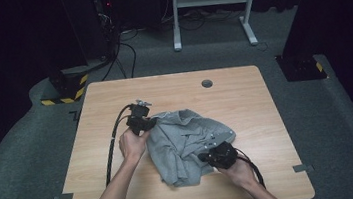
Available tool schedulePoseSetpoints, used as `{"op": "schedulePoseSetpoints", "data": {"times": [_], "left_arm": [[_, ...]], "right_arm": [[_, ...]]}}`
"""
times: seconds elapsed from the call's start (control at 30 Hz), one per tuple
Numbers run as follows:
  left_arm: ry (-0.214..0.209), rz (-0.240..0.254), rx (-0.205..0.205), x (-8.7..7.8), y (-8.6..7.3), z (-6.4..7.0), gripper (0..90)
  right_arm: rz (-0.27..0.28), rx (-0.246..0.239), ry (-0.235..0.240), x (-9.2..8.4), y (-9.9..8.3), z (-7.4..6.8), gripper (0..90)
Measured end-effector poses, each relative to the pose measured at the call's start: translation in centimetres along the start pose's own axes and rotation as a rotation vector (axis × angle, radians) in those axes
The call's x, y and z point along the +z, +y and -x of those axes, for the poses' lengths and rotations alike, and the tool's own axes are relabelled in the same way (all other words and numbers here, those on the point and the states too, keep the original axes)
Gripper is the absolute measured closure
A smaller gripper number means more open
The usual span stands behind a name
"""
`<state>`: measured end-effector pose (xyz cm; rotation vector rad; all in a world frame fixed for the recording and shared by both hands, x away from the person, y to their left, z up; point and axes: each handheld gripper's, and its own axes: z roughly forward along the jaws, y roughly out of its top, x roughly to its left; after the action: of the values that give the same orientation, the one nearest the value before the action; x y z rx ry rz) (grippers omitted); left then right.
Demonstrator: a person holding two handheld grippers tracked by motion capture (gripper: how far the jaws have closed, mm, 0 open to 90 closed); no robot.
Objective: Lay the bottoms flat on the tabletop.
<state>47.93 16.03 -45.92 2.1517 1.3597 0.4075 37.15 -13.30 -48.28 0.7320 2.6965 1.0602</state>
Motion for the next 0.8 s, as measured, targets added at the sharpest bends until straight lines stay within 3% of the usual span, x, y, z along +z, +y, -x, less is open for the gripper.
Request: {"op": "schedulePoseSetpoints", "data": {"times": [0.1, 0.2, 0.3, 0.33, 0.47, 0.57, 0.7, 0.8], "left_arm": [[0.009, -0.06, 0.013, 0.8, -0.9, -0.1, 72.6], [0.006, -0.016, 0.031, 0.3, -1.0, 0.1, 57.6], [-0.009, 0.039, 0.052, -0.5, -0.7, 0.5, 49.5], [-0.008, 0.044, 0.06, -0.5, -0.6, 0.7, 48.3], [-0.004, 0.036, 0.07, 0.1, -0.2, 1.0, 47.2], [0.0, 0.007, 0.057, 1.2, -0.1, 1.0, 52.9], [-0.024, -0.016, 0.056, 2.2, -0.3, 1.1, 72.7], [-0.027, -0.039, 0.073, 2.3, -0.4, 1.2, 83.1]], "right_arm": [[-0.014, -0.003, 0.002, -0.3, -0.4, -0.1, 87.6], [0.02, 0.014, -0.014, -0.6, -0.4, 0.2, 75.6], [0.094, 0.102, -0.021, -1.6, -0.5, 1.2, 68.3], [0.12, 0.142, -0.048, -2.2, -0.7, 1.8, 67.1], [0.135, 0.22, -0.165, -3.6, -1.4, 3.4, 62.9], [0.096, 0.262, -0.244, -3.9, -2.0, 4.3, 57.1], [0.037, 0.288, -0.28, -2.7, -2.7, 5.3, 54.6], [-0.002, 0.281, -0.273, -1.5, -2.6, 5.6, 66.8]]}}
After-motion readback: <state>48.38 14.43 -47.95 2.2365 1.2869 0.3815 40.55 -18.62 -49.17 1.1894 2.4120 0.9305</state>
